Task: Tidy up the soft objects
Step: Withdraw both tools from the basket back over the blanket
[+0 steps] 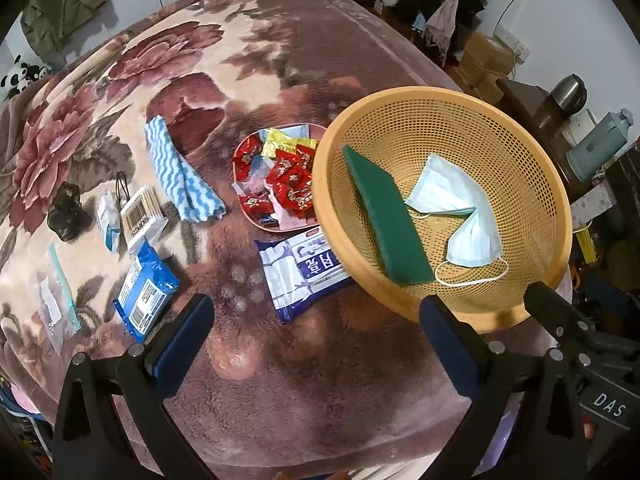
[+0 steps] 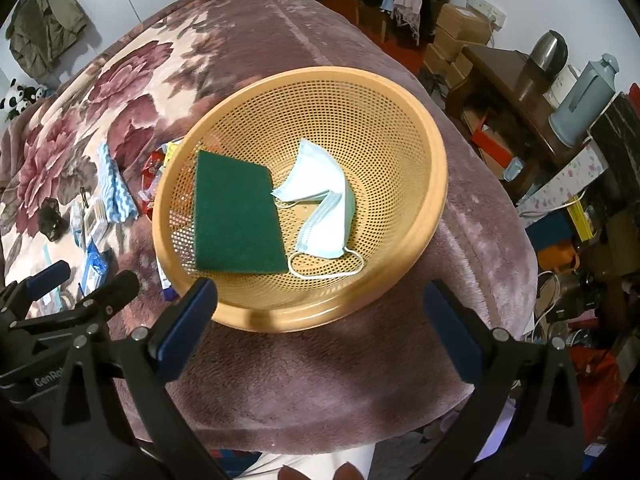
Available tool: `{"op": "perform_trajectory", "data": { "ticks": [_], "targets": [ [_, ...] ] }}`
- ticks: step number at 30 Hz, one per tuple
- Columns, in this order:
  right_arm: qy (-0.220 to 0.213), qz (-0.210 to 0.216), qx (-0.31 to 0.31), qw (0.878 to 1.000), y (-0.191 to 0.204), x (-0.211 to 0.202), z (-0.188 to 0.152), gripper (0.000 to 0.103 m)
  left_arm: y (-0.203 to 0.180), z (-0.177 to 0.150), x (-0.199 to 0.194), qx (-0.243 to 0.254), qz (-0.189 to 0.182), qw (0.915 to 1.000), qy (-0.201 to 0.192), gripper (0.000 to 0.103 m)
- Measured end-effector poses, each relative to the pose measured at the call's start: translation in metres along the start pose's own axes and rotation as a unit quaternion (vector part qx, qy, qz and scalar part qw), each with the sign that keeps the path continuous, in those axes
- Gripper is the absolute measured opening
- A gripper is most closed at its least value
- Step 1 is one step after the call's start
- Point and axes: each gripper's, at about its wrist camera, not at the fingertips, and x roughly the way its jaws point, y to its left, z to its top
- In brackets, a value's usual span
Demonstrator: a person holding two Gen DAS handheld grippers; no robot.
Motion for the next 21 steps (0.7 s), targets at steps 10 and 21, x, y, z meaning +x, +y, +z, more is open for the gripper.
{"op": "perform_trajectory", "data": {
  "ticks": [10,21],
  "targets": [
    [-0.005,0.005,-0.024,1.000,0.029,-0.005,-0.002,0.103,0.031,-0.007,-0.008,-0.022,-0.001,0.9997,-0.006,0.103],
    [-0.002,0.005,-0.054,0.999,0.066,-0.004,-0.009,0.103,0.072,-0.018,-0.011,-0.047,-0.002,0.9989,-0.007,0.103]
  ]
}}
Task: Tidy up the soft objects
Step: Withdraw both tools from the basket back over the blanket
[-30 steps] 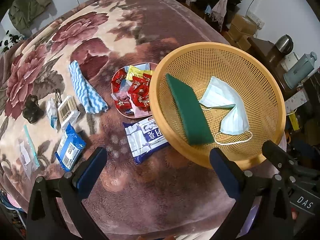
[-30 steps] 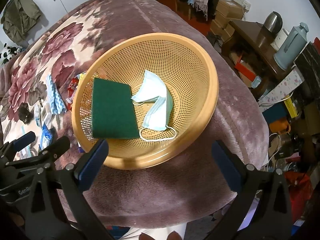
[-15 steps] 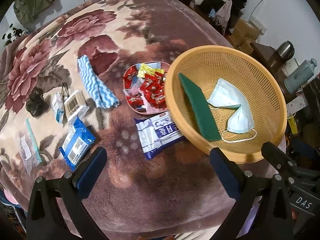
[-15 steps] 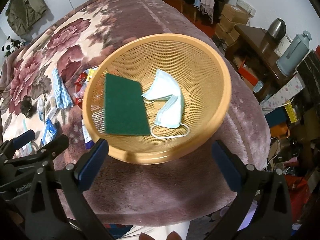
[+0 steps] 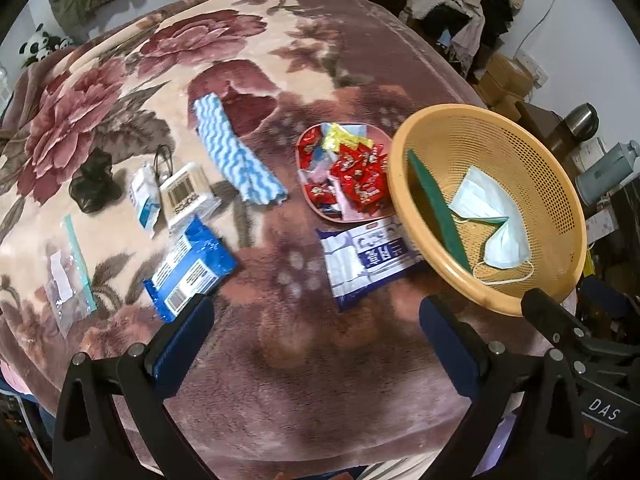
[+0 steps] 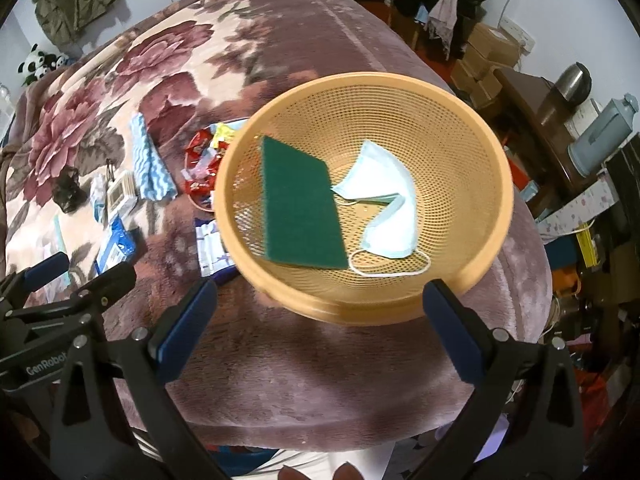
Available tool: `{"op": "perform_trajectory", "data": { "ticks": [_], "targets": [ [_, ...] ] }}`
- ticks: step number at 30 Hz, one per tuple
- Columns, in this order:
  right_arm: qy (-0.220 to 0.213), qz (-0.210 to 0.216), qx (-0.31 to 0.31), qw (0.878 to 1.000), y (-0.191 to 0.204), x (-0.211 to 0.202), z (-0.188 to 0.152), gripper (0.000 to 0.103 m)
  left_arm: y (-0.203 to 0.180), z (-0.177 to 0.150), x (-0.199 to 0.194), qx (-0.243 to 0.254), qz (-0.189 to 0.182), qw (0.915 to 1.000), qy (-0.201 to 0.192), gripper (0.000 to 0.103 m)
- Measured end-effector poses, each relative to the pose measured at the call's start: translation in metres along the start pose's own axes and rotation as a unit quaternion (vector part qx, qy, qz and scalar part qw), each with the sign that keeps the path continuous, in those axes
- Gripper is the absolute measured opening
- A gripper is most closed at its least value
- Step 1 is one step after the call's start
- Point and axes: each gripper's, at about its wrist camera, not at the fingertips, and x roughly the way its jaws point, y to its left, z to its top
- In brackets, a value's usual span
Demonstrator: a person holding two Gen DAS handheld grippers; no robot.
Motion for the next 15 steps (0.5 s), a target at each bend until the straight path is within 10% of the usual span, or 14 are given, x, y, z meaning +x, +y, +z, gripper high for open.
{"op": "perform_trajectory", "data": {
  "ticks": [15],
  "targets": [
    [0.008,0.006,-0.038,0.999,0.048,0.006,0.000,0.103,0.057,-0.008,-0.002,-0.031,0.006,0.9995,0.002,0.103]
  ]
}}
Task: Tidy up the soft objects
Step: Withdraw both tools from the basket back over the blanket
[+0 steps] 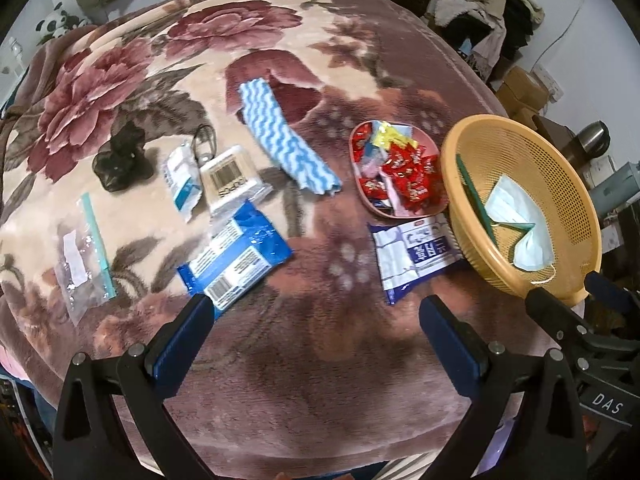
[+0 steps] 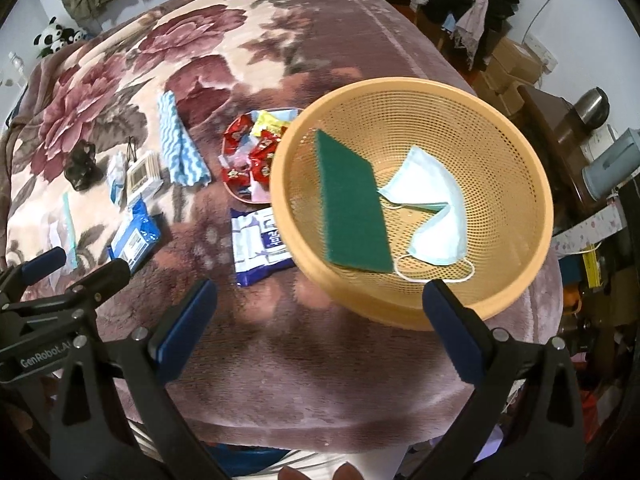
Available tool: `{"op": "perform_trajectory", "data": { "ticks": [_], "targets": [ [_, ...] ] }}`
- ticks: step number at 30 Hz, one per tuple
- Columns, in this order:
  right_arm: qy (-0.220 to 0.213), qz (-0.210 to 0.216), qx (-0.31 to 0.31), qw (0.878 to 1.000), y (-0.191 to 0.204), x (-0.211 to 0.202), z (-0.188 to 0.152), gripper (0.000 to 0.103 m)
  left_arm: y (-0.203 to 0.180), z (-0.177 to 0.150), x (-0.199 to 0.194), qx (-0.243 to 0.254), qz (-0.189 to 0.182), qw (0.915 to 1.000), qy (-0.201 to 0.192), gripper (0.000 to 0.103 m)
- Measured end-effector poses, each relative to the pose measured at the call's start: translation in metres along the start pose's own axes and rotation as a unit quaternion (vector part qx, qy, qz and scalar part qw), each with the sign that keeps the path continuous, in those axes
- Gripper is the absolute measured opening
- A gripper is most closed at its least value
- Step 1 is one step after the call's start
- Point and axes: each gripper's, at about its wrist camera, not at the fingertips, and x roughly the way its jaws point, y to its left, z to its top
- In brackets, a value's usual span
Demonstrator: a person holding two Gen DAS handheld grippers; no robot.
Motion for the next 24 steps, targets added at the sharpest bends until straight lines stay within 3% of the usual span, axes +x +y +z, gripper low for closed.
{"op": "perform_trajectory", "data": {
  "ticks": [24],
  "targets": [
    [0.011,0.008,-0.039,0.999,0.050,0.014,0.002,0.103,0.066,-0.012,0.014,-0.032,0.006,0.9993,0.018,0.103]
  ]
}}
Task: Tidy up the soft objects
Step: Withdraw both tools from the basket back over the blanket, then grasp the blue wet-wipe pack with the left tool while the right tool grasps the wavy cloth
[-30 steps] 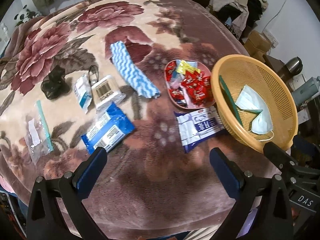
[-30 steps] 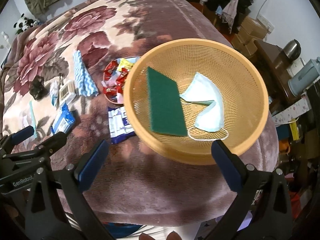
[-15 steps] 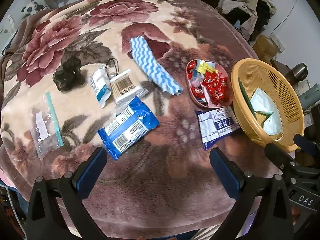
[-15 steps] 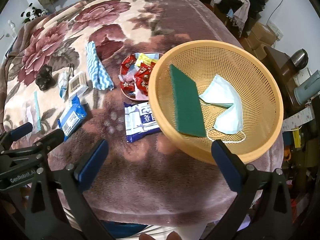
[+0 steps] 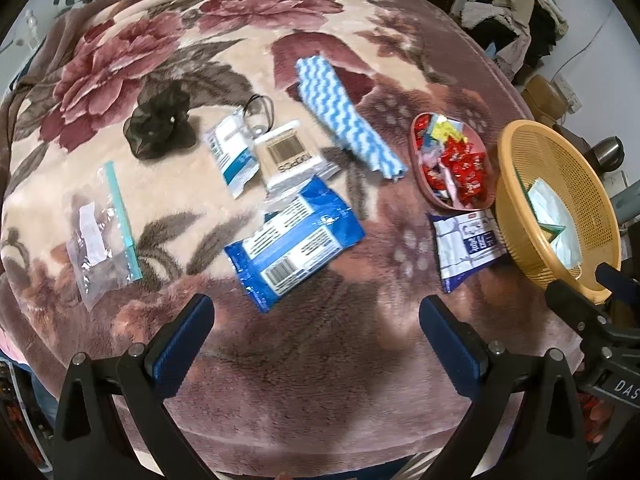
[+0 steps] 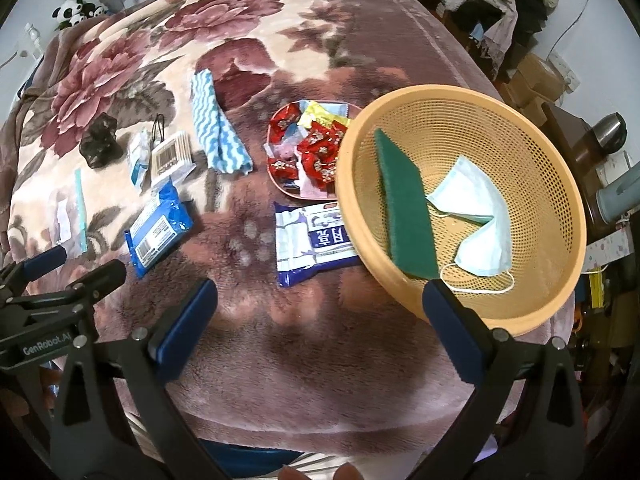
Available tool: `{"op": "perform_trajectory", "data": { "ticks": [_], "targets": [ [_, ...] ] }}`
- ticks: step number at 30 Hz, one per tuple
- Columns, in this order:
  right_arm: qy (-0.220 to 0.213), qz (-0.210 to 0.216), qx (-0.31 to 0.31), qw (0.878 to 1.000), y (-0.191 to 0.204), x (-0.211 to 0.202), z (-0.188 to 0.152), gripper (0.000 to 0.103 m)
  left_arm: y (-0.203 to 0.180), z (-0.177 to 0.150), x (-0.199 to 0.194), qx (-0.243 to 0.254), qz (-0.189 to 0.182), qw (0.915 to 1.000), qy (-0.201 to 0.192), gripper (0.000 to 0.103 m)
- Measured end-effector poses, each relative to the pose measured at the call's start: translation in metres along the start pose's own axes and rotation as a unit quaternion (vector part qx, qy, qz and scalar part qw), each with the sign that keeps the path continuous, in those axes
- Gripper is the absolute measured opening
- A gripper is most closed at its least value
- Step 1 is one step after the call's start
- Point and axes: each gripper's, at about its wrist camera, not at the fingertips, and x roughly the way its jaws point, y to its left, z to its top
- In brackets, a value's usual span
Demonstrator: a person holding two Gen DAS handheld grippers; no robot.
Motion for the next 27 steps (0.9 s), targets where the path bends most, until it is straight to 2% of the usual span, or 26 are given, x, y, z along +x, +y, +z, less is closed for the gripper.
{"op": "perform_trajectory", "data": {
  "ticks": [8,19,27],
  "targets": [
    [0.004,0.007,-0.009,1.000,0.015,0.009,0.006,0.103,0.025,0.001,0.019,0.002,-0.013,0.9999,0.009,0.103],
    [0.010,0.026,-0.017,0.999,0.035,0.025,0.017,0.103,0.032,0.006,0.065,0.069,-0.016,0.9973,0.020,0.103],
    [0.008,0.042,-0.013,0.999,0.043,0.042,0.033,0.103,0.022,0.019,0.094,0.123,-0.022,0.9920,0.014,0.102]
  ]
}}
